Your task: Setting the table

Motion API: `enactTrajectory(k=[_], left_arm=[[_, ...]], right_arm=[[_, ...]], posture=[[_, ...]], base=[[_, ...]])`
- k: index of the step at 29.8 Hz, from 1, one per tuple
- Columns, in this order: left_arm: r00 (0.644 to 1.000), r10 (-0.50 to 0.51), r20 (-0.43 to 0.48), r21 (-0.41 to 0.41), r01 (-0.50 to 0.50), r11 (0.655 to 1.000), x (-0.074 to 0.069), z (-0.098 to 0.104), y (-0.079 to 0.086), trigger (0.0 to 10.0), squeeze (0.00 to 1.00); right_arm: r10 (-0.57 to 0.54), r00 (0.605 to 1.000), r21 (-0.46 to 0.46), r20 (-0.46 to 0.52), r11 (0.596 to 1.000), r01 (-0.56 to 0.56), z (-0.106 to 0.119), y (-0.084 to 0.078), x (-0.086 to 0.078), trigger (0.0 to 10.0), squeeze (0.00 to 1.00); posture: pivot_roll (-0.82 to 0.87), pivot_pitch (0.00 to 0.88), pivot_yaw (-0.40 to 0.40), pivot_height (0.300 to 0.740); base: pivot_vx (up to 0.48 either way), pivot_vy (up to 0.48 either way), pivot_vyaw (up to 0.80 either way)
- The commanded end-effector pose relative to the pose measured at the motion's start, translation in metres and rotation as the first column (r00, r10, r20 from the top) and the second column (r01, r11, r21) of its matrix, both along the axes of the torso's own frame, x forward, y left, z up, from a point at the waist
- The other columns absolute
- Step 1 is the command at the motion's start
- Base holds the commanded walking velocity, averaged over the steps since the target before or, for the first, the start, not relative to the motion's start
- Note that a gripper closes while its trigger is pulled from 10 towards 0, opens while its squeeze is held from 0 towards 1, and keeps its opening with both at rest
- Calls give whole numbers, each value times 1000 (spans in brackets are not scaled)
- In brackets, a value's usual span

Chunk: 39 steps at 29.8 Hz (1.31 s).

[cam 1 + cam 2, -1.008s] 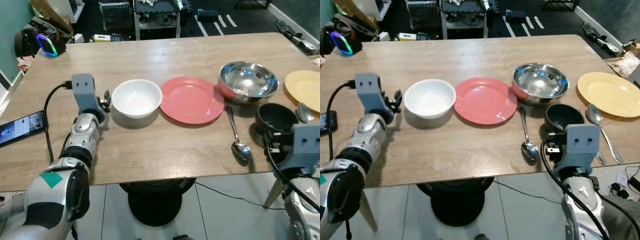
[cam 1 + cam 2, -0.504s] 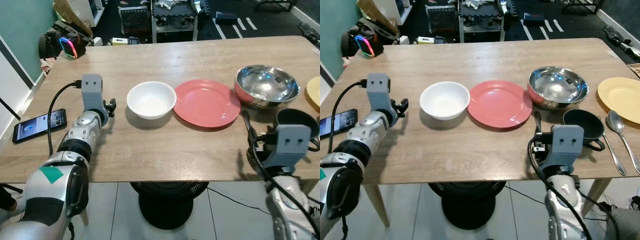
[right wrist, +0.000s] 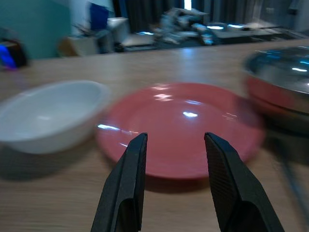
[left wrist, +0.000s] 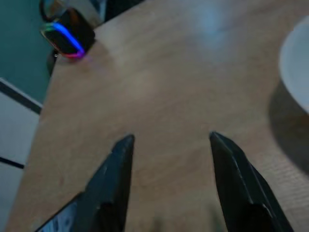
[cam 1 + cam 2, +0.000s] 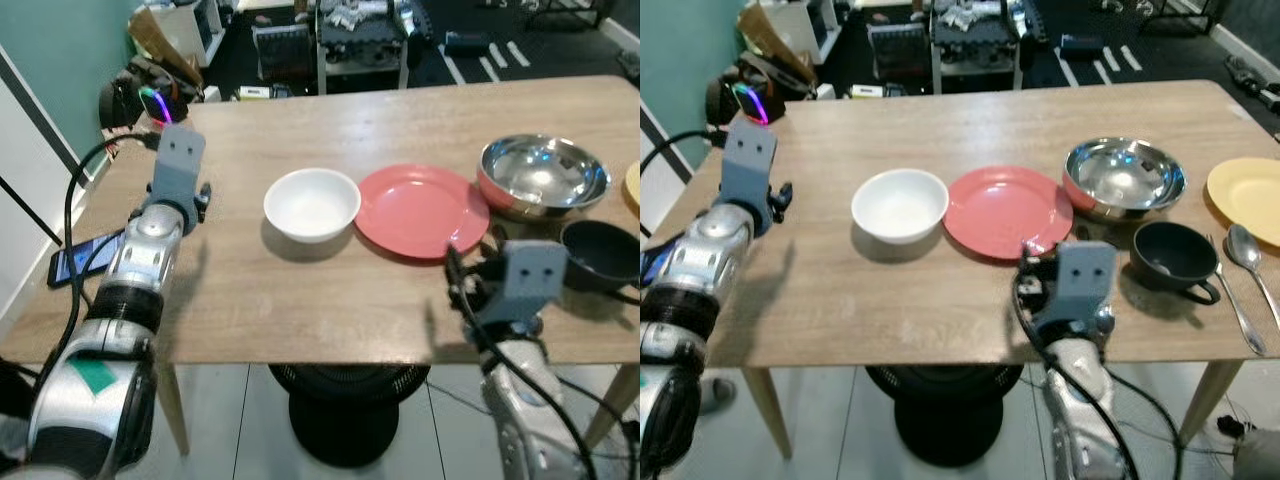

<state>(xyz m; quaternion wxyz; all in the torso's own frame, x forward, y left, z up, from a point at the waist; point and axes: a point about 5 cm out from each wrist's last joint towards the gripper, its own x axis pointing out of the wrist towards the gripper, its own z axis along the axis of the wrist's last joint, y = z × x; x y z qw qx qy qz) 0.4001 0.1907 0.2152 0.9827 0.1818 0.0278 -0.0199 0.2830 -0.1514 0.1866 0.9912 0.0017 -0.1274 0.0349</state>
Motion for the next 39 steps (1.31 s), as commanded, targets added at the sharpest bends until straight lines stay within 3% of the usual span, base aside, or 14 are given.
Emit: enactTrajectory(k=[1,3,4,5,7,12,15,18,22,24,26,28,34,39], left_arm=[[999,-21,27,36,20,999,-3,3,3,10000,0],[998,-32,45,8,31,999,-6,3,2,10000,0],[994,-64,88,-30,67,997,-10,4,-1,10000,0],[994,-64,88,-30,67,997,-10,4,-1,10000,0],[980,-144,134,39,140,989,-14,3,-6,10000,0],[962,-229,151,129,210,969,-15,5,-12,10000,0],[922,-381,70,208,360,909,-12,2,-22,10000,0],[942,-333,41,311,305,900,-2,0,-21,10000,0],[945,-326,10,336,304,891,2,-3,-23,10000,0],[930,-365,-35,356,353,865,4,-7,-30,10000,0],[919,-391,-54,440,374,816,5,-6,-35,10000,0],[919,-391,-52,483,366,796,8,-2,-38,10000,0],[938,-347,8,529,291,797,14,11,-42,10000,0],[939,-343,18,498,289,818,17,15,-51,10000,0]], right_arm=[[50,998,15,-28,999,-50,-5,11,2,10000,0],[81,996,18,-35,997,-80,-6,20,4,10000,0],[135,989,21,-66,991,-134,-7,35,9,10000,0],[135,989,21,-66,991,-134,-7,35,9,10000,0],[173,981,26,-89,985,-171,-9,45,13,10000,0],[161,982,36,-102,987,-158,-10,47,17,10000,0],[67,993,42,-98,997,-63,-8,34,25,10000,0],[-3,997,1,-79,1000,3,-5,19,28,10000,0],[-81,992,-37,-91,996,78,-5,4,30,10000,0],[-151,981,-36,-125,988,148,-8,-8,31,10000,0],[-190,972,-40,-139,982,186,-9,-14,32,10000,0],[-207,969,-33,-137,978,204,-8,-17,32,10000,0],[-209,973,-15,-95,978,209,1,-18,30,10000,0],[-184,983,4,-17,983,184,17,-20,21,10000,0]], posture=[[-117,33,167,740],[-108,30,156,740],[-101,30,140,740],[-101,30,140,740],[-94,31,126,740],[-89,28,119,740],[-93,27,120,740],[-112,25,130,740],[-124,28,128,740],[-128,31,126,740],[-134,36,128,740],[-142,45,134,740],[-161,63,145,740],[-199,104,152,740]], base=[[0,0,0],[0,0,0],[0,0,0],[0,0,0],[0,0,0],[0,0,0],[0,0,0],[0,0,0],[0,0,0],[0,0,0],[0,0,0],[0,0,0],[0,0,0],[0,0,0]])
